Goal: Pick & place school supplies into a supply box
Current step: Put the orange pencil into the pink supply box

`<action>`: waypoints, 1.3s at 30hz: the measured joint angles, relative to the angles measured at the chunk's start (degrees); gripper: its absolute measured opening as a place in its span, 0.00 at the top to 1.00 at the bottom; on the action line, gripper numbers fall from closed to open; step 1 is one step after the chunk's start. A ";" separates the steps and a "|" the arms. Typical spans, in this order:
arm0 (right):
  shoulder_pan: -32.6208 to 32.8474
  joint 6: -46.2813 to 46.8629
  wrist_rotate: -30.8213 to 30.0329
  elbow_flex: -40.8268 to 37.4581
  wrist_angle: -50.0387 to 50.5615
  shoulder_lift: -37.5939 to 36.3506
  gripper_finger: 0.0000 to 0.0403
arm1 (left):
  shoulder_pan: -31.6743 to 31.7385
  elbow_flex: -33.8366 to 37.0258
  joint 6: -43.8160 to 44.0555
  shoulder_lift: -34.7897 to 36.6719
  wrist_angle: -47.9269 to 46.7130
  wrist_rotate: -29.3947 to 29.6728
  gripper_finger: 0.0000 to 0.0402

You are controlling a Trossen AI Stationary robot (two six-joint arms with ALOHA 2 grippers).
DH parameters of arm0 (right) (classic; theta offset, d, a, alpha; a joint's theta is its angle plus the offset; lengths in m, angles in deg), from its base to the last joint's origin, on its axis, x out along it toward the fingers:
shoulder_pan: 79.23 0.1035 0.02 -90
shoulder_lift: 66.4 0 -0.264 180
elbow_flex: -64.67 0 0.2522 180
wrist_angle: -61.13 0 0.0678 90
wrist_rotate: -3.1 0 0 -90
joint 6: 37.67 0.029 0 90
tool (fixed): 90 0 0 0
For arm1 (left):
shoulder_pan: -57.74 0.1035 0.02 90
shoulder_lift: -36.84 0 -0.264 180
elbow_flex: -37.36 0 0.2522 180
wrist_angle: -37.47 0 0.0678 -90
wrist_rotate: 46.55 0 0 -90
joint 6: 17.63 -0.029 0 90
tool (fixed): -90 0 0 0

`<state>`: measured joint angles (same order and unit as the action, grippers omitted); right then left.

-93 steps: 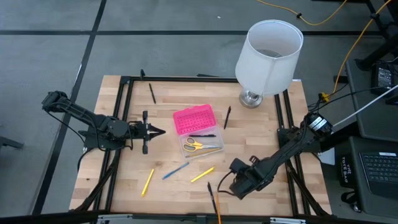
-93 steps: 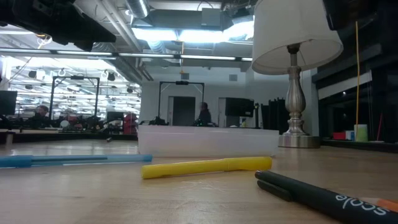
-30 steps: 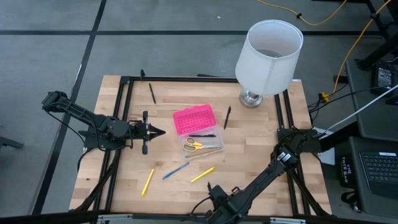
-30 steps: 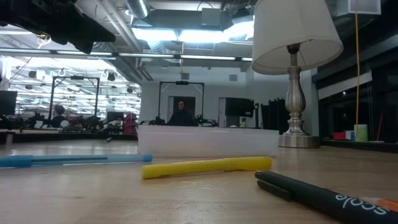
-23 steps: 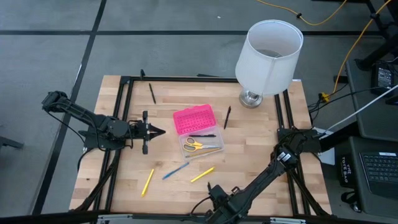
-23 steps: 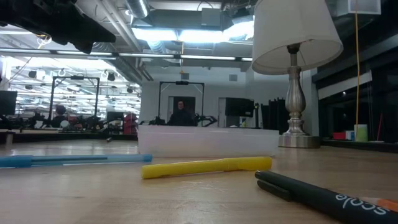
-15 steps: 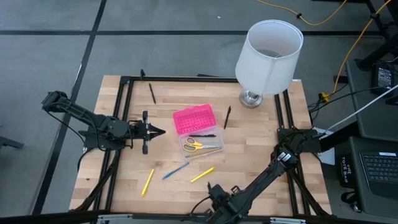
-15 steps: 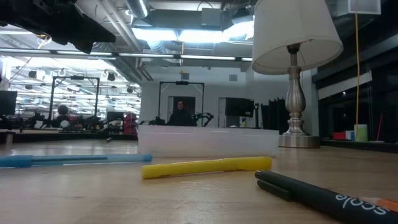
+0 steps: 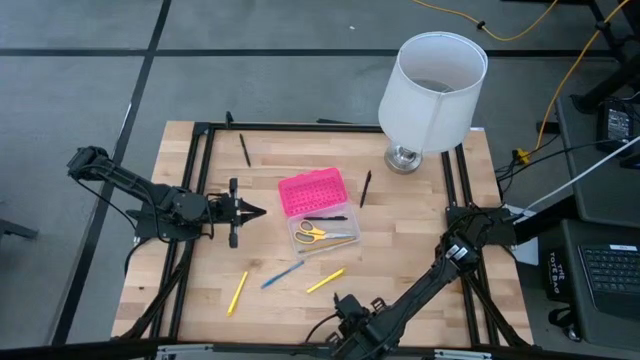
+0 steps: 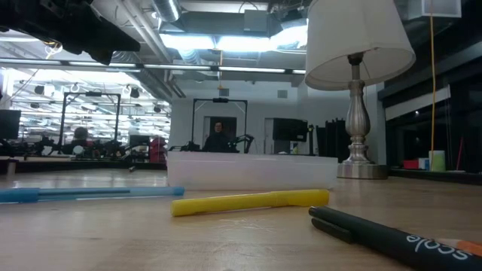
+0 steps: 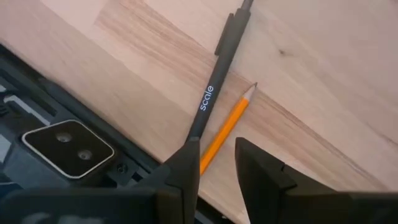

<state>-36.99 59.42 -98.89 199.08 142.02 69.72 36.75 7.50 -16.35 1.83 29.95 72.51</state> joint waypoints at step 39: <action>0.06 0.19 4.07 -0.02 0.00 2.71 0.55 | 0.00 0.00 0.04 -0.02 -0.02 -0.19 0.99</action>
<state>-36.93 59.61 -94.82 199.05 142.02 72.43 36.75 7.50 -16.31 1.81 29.93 72.33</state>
